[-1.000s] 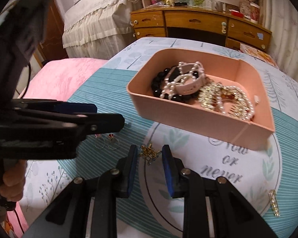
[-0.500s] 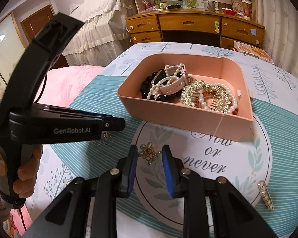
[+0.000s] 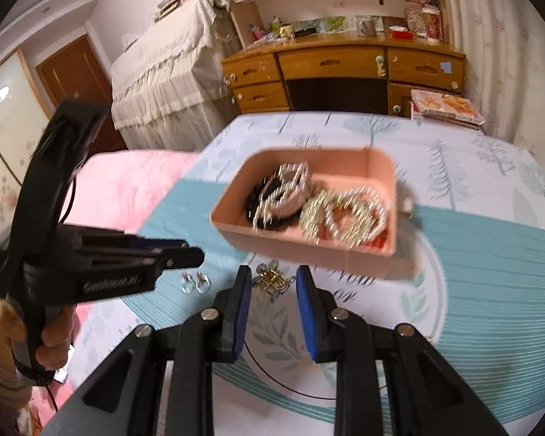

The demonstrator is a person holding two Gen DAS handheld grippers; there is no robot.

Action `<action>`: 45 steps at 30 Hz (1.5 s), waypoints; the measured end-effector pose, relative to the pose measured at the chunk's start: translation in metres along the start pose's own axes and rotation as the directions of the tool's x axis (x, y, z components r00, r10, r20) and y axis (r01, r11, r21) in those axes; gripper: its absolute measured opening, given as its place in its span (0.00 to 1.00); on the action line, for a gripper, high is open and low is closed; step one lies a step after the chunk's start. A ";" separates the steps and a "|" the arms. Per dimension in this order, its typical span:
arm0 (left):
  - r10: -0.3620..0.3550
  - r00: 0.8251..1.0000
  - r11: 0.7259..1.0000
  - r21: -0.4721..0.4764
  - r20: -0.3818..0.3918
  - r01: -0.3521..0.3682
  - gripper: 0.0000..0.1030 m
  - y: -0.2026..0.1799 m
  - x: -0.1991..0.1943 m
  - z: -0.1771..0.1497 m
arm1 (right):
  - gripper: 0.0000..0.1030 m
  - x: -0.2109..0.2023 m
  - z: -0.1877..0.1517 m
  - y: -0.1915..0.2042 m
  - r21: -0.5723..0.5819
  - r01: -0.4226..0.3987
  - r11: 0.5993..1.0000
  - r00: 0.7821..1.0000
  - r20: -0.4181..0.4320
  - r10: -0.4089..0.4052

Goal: Organize jewelry
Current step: 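Grasp a gold flower pin with the right tool while the left tool grasps the other, then carry both gold flower pins into the pink tray and open both tools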

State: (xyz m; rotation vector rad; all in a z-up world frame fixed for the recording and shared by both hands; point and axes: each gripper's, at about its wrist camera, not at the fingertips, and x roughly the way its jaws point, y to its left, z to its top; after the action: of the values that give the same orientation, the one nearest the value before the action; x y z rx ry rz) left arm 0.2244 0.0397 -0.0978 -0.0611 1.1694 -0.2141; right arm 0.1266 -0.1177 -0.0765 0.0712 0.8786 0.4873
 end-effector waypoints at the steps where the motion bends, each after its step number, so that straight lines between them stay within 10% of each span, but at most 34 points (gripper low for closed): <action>1: 0.001 1.000 1.000 0.008 0.014 -0.001 0.17 -0.004 -0.009 0.004 | 0.25 -0.006 0.005 0.000 0.004 0.000 1.000 1.000 0.007 0.000; 17: -0.009 0.973 0.999 0.054 0.231 -0.003 0.17 -0.039 -0.103 0.088 | 0.25 -0.084 0.127 -0.003 0.059 0.044 0.997 0.980 0.192 -0.055; 34: -0.123 0.985 0.991 -0.036 0.124 0.129 0.17 -0.027 0.031 0.124 | 0.25 0.068 0.103 -0.083 0.237 0.061 0.970 0.993 -0.110 -0.036; 45: -0.094 0.985 0.994 -0.049 0.147 0.103 0.57 -0.023 0.038 0.121 | 0.26 0.071 0.102 -0.088 0.250 0.050 0.967 0.996 -0.083 -0.030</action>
State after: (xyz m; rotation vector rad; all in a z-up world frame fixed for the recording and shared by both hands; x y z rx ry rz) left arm 0.3464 0.0023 -0.0811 -0.1817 1.0287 -0.2600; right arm 0.2753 -0.1510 -0.0850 0.2679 1.0143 0.3404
